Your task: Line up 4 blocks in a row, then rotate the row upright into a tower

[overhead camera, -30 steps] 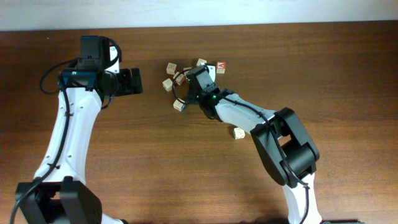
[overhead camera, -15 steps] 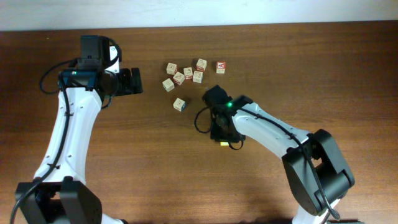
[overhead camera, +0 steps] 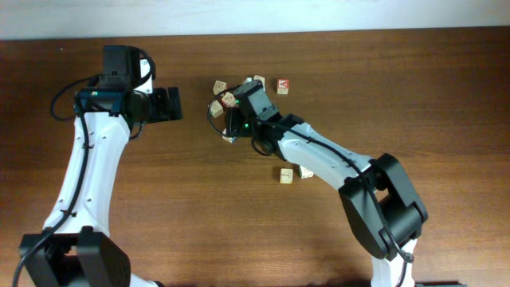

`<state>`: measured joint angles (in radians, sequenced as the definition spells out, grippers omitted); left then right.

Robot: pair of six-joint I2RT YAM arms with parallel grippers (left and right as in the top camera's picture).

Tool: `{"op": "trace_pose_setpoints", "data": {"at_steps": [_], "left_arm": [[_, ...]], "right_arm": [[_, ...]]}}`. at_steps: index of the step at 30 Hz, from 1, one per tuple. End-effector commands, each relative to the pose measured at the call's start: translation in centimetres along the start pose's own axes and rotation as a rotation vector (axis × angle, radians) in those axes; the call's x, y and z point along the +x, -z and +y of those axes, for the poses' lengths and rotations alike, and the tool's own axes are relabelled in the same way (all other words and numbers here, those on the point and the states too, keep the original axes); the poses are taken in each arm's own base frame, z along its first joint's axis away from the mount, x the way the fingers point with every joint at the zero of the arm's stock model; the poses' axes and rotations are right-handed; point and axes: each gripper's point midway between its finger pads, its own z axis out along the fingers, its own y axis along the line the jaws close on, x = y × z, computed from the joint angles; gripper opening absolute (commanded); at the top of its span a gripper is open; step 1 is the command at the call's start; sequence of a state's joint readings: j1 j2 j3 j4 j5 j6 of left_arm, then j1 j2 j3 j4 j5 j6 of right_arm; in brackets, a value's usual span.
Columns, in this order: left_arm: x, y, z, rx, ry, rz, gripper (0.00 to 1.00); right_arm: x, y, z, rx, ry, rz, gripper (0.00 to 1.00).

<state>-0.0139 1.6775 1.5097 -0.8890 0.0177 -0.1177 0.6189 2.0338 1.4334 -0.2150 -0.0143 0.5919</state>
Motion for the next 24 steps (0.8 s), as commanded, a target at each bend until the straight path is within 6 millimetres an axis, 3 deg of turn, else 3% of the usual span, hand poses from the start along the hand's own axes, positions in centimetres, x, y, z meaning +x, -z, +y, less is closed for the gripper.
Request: {"op": "trace_pose_setpoints", "data": {"at_steps": [1,4,6,7,9,10,11,16,18,20,24], "left_arm": [[-0.4,0.4,0.1,-0.006,0.010,-0.015,0.99],[-0.4,0.4,0.1,-0.006,0.011,-0.015,0.99],[-0.4,0.4,0.1,-0.006,0.011,-0.015,0.99],[-0.4,0.4,0.2,-0.006,0.011,-0.015,0.99],[-0.4,0.4,0.1,-0.006,0.011,-0.015,0.99],[-0.4,0.4,0.2,-0.006,0.011,-0.015,0.99],[-0.4,0.4,0.1,-0.006,0.010,-0.015,0.99],[-0.4,0.4,0.1,-0.006,0.011,-0.015,0.99],[-0.4,0.4,0.2,-0.006,0.011,-0.015,0.99],[-0.4,0.4,0.2,-0.006,0.011,-0.015,0.99],[-0.4,0.4,0.2,-0.006,0.011,-0.015,0.99]], "right_arm": [[0.4,-0.6,0.7,-0.013,-0.054,0.001,0.57],[0.4,0.0,1.4,-0.021,-0.012,0.041,0.57],[-1.7,3.1,2.2,0.055,0.085,0.096,0.57],[-1.8,3.0,2.0,0.072,0.082,0.088,0.57],[-0.5,1.2,1.8,0.151,0.054,0.061,0.57],[1.3,-1.3,2.4,0.196,0.057,0.035,0.64],[1.7,-2.3,1.8,0.239,0.041,0.009,0.64],[2.9,-5.1,-0.3,0.290,-0.003,0.006,0.59],[2.5,-5.5,-0.3,0.280,-0.017,-0.012,0.55],[3.3,-5.9,-1.0,0.300,-0.027,0.009,0.53],[4.9,-5.3,-2.3,0.358,-0.010,0.081,0.35]]}}
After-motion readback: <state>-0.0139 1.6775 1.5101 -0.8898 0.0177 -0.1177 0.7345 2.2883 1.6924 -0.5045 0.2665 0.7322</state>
